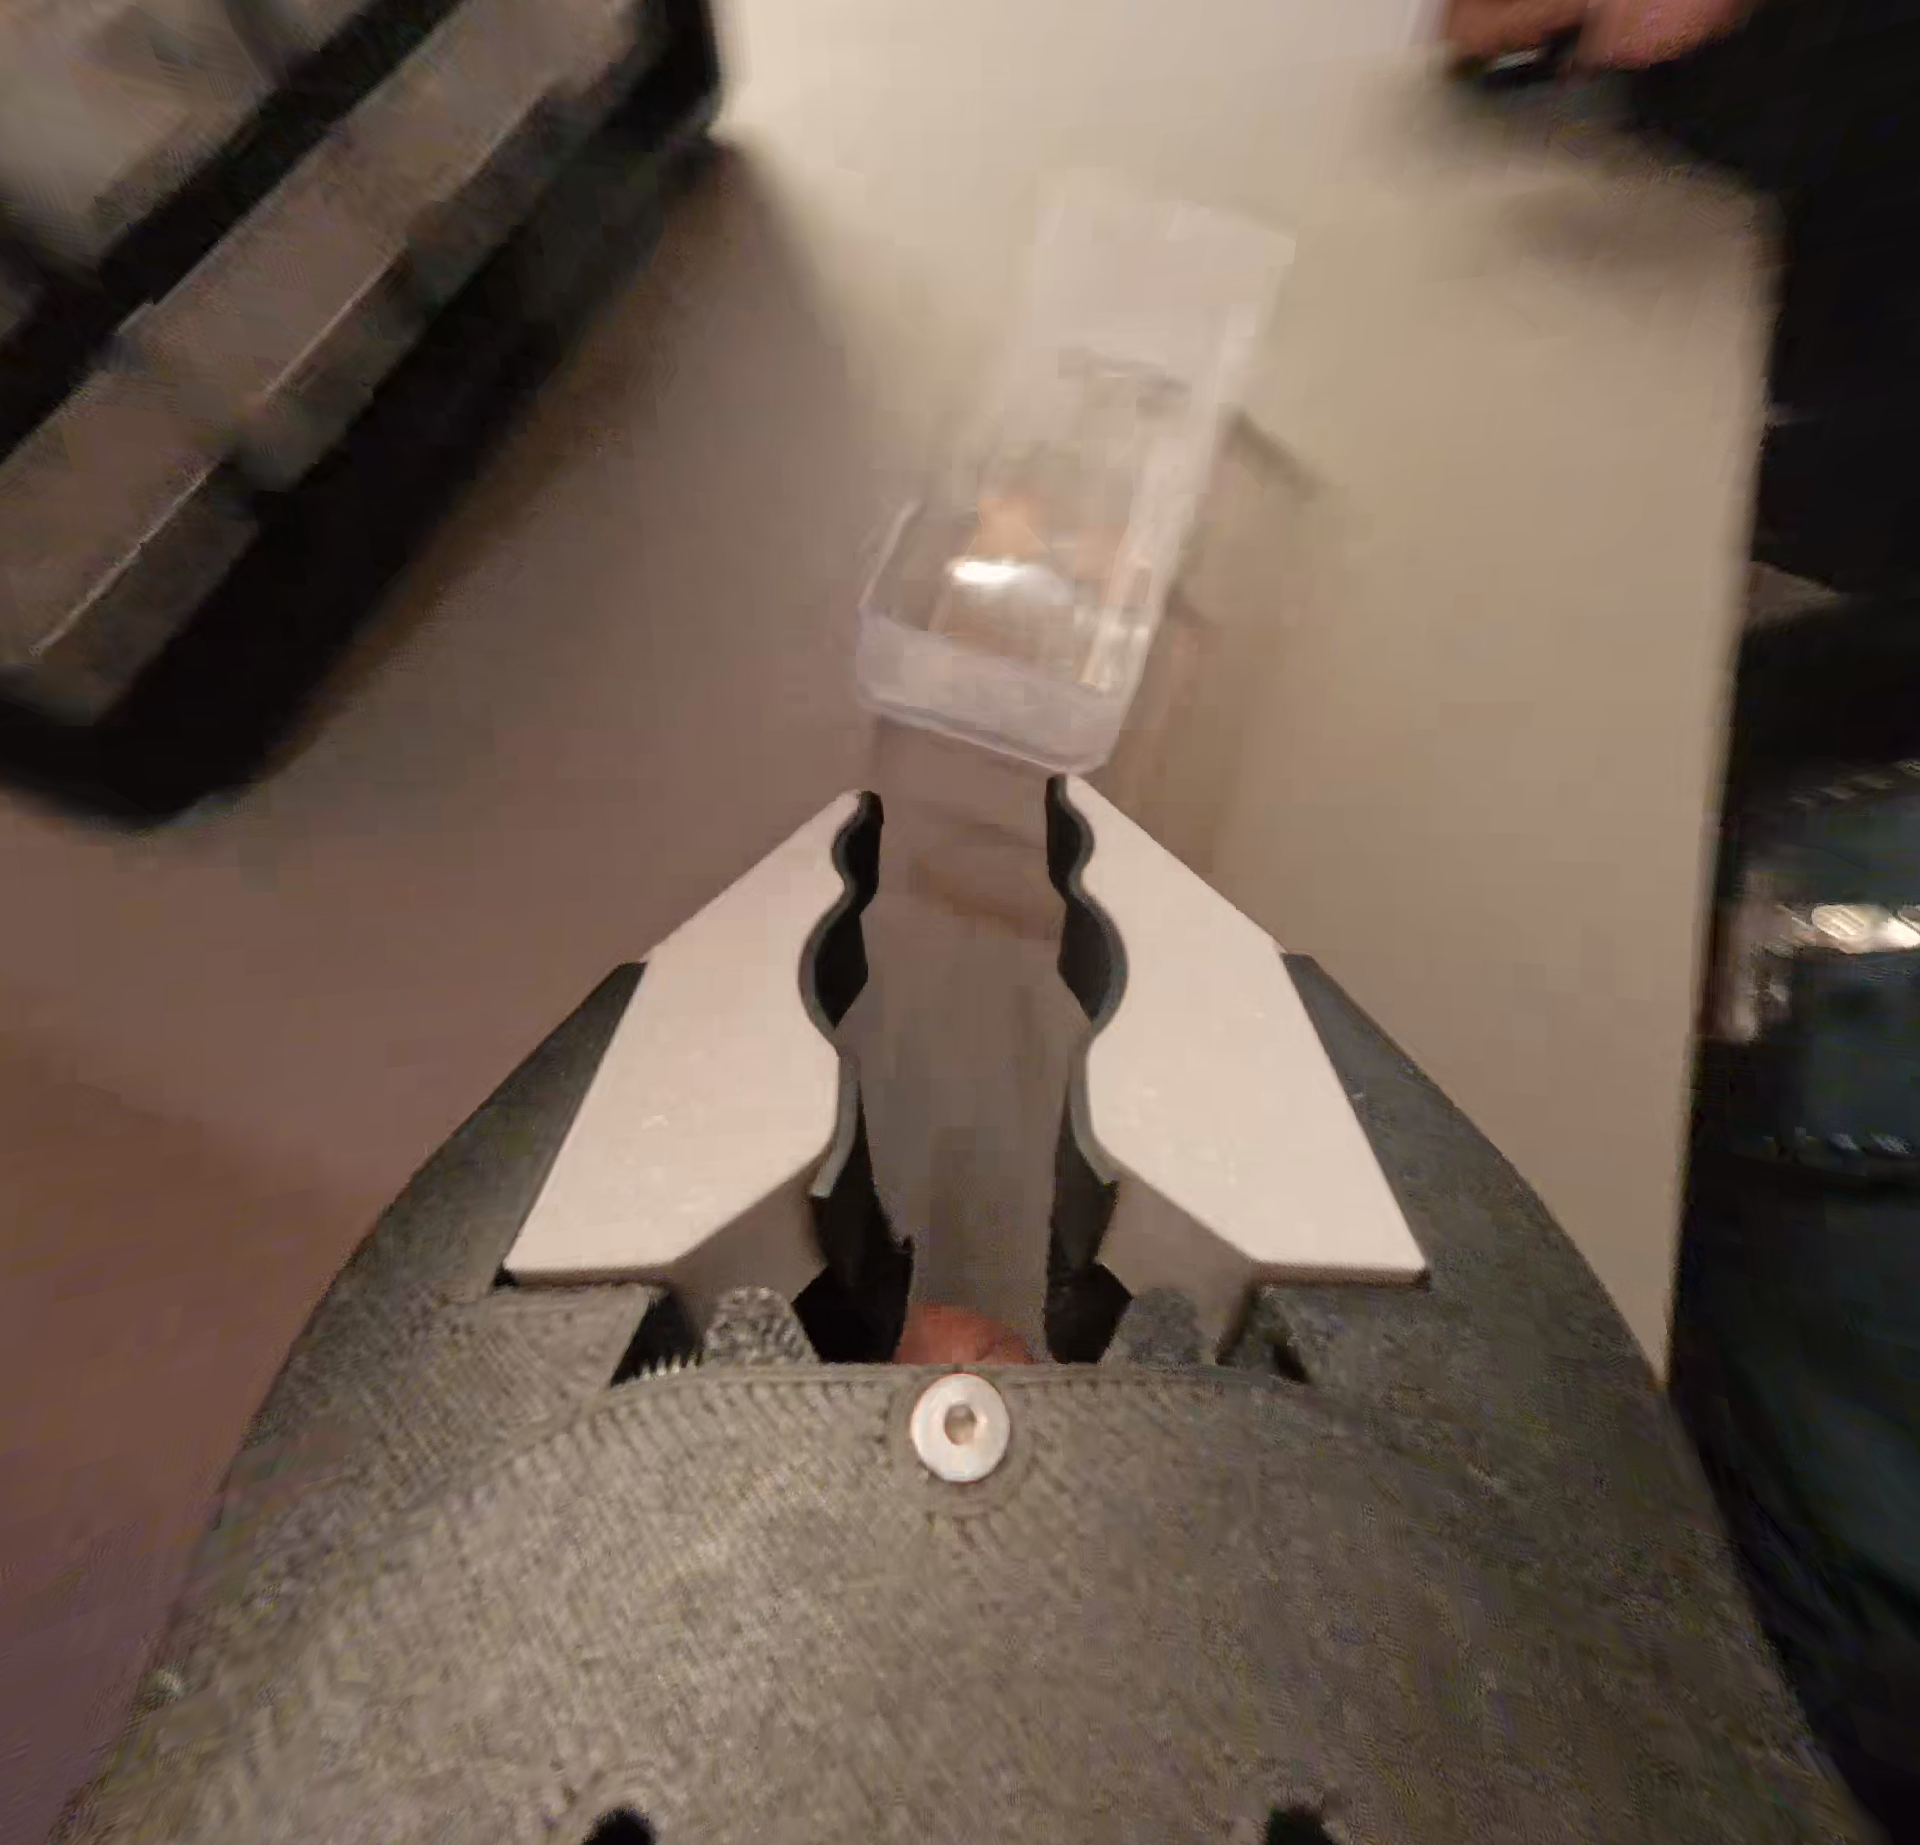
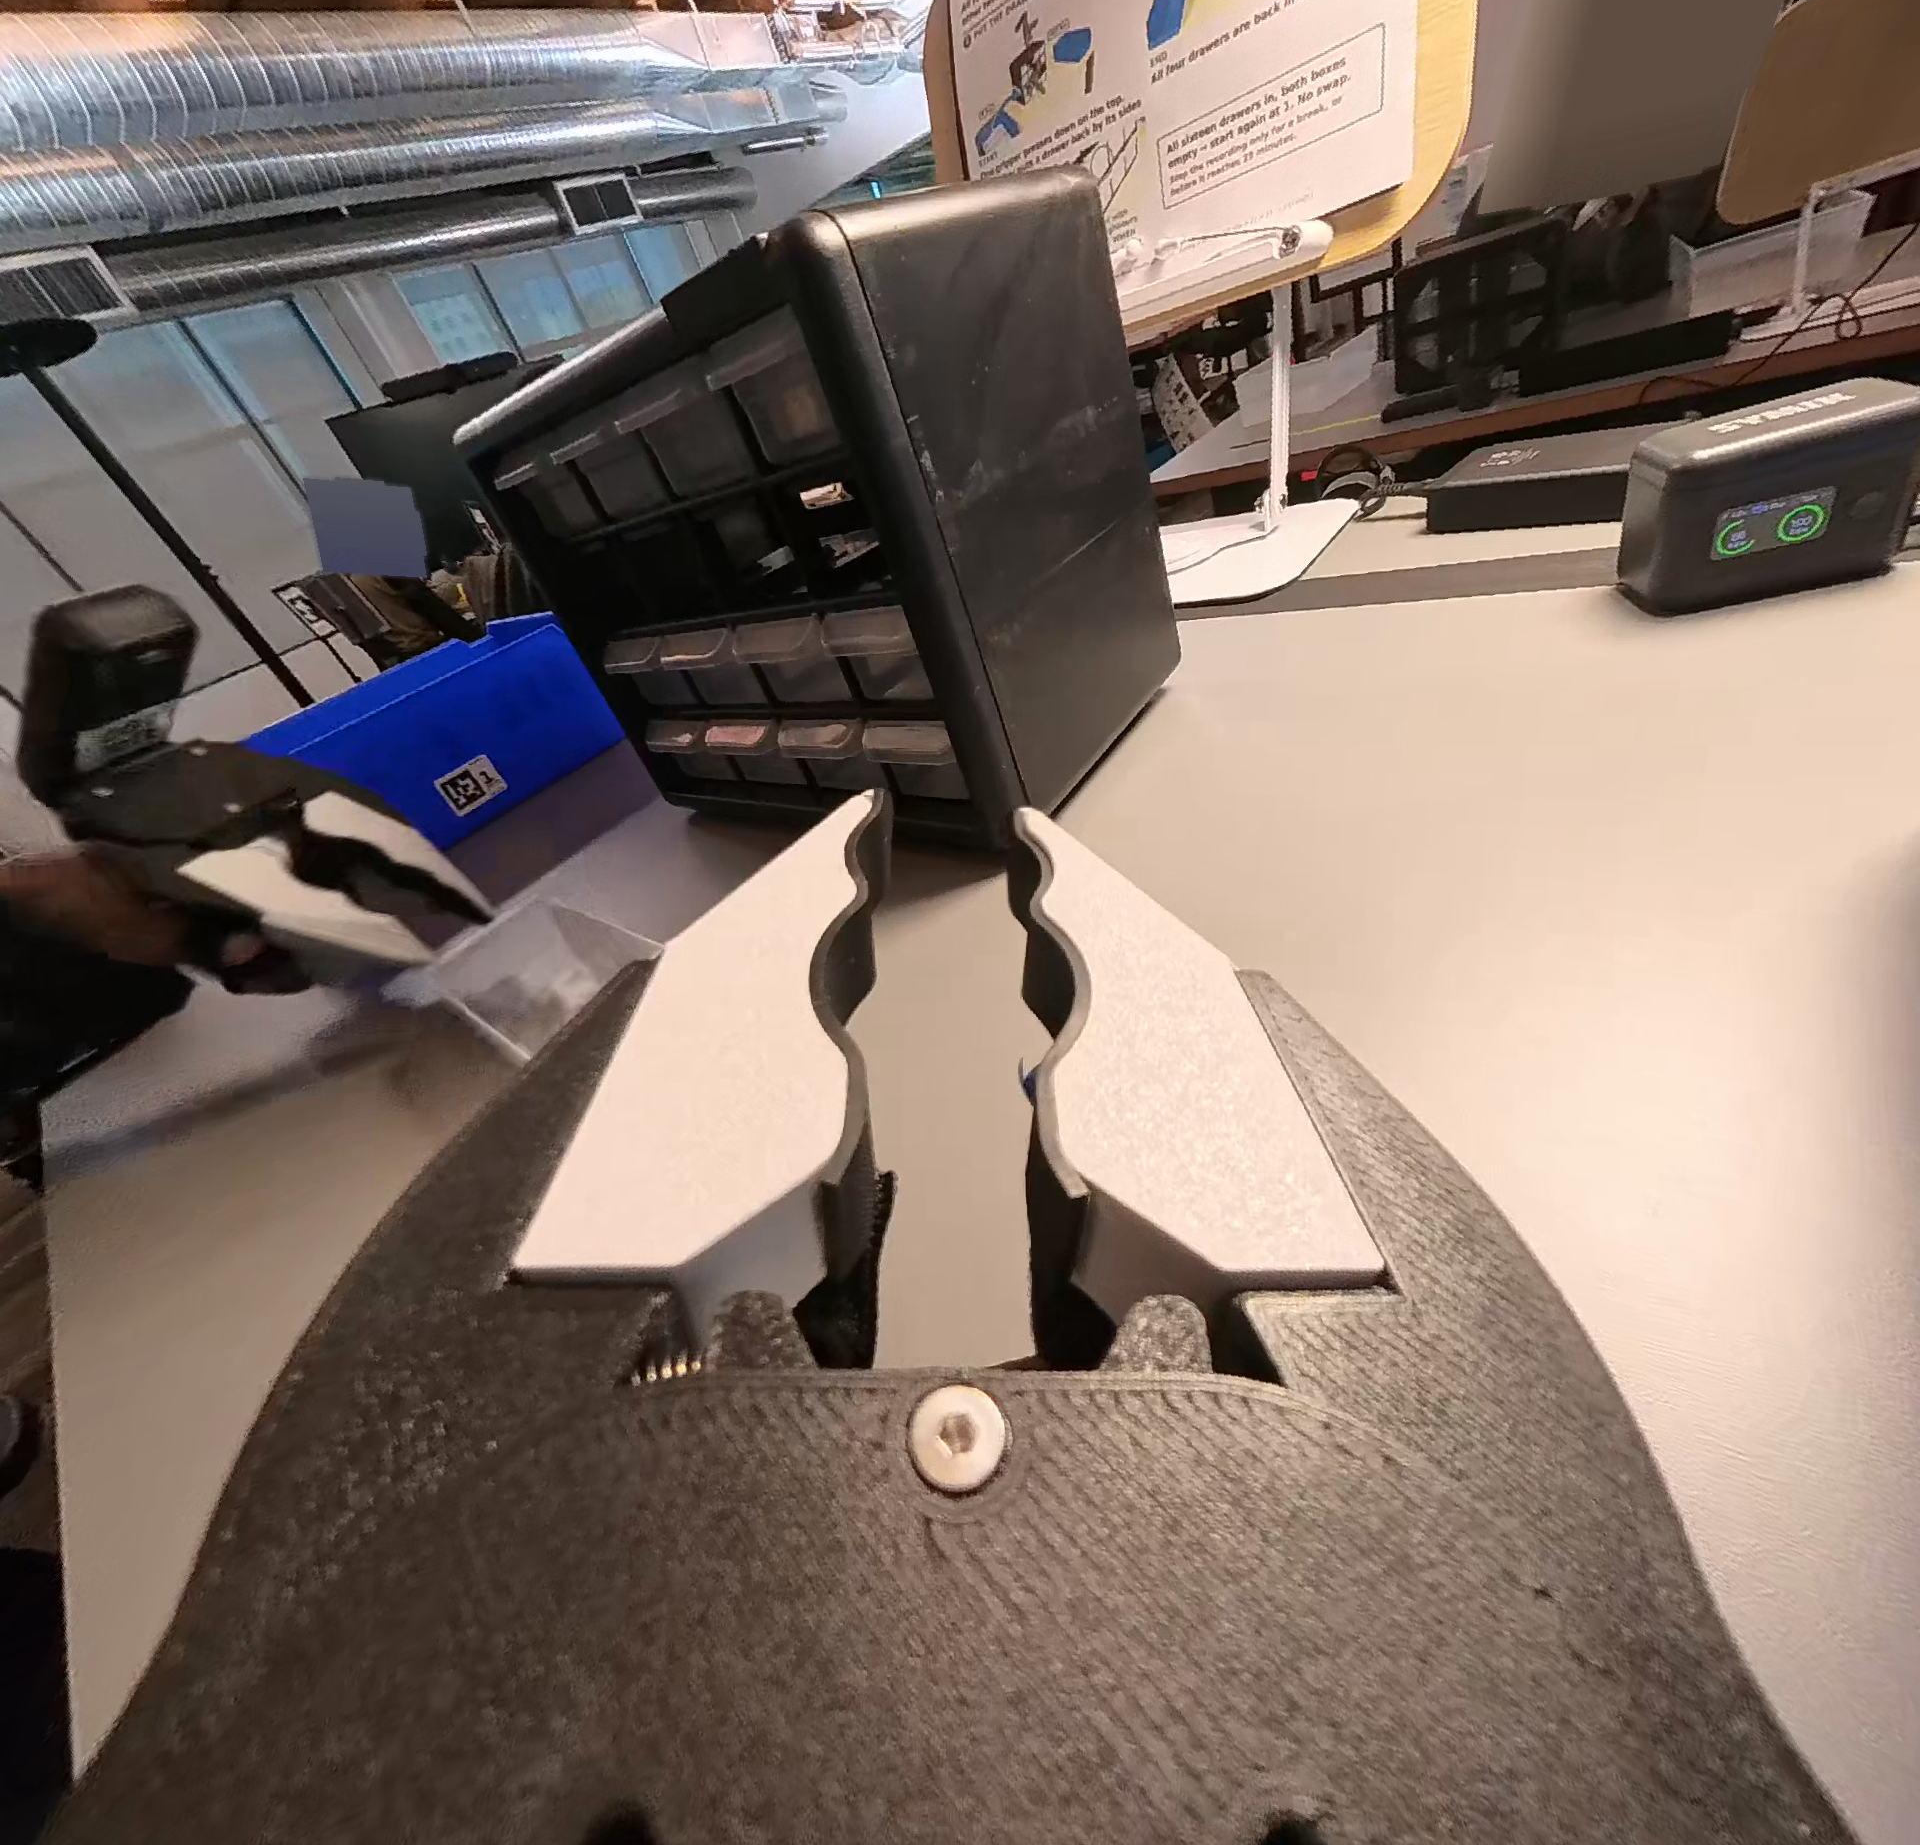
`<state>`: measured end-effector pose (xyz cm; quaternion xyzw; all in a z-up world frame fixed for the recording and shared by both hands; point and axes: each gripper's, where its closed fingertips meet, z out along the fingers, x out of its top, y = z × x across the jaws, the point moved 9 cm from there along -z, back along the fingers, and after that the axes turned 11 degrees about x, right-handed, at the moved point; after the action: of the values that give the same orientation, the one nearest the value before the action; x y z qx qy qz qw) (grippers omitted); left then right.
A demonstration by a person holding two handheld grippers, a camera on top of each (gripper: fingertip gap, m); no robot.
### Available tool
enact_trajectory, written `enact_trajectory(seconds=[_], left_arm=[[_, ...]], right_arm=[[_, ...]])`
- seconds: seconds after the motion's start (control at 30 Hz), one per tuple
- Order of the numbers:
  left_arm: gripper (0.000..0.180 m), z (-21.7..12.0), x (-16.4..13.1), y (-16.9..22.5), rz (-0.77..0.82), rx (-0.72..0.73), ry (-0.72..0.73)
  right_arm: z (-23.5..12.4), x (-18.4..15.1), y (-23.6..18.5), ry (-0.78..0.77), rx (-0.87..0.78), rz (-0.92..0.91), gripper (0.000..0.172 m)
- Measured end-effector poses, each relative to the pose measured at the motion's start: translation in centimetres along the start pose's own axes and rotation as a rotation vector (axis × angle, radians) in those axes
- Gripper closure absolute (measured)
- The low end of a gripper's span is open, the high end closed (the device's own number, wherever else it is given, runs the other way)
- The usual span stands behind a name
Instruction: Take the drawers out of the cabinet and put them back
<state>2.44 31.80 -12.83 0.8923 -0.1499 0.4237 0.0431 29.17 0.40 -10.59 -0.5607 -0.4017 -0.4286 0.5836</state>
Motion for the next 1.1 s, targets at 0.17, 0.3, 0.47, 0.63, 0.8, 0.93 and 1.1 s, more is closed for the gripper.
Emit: enact_trajectory(seconds=[0.17,0.3,0.47,0.63,0.8,0.93,1.1], left_arm=[[0.135,-0.6,0.8,2.8,0.222,-0.153,0.194],[0.126,-0.2,2.6,4.5,0.426,-0.210,0.319],[0.125,2.4,3.7,7.0,0.701,-0.263,0.231],[0.142,4.7,3.8,7.1,0.830,-0.230,0.155],[0.163,5.3,3.9,7.4,0.828,-0.277,0.150],[0.163,4.8,4.6,7.2,0.748,-0.332,0.231],[0.164,3.1,6.3,6.3,0.685,-0.297,0.315]], right_arm=[[0.1,0.0,-0.1,0.002,0.035,0.013,0.149],[0.4,-0.1,-0.3,0.000,0.073,0.028,0.149],[1.4,-0.3,-0.6,-0.059,0.095,0.018,0.148],[4.7,1.8,-2.3,-0.202,0.126,-0.188,0.143],[9.0,10.1,-2.4,-0.175,0.098,-0.334,0.139],[13.4,15.2,-0.5,-0.186,0.085,-0.256,0.122],[18.1,15.7,2.2,-0.283,0.043,-0.034,0.114]])
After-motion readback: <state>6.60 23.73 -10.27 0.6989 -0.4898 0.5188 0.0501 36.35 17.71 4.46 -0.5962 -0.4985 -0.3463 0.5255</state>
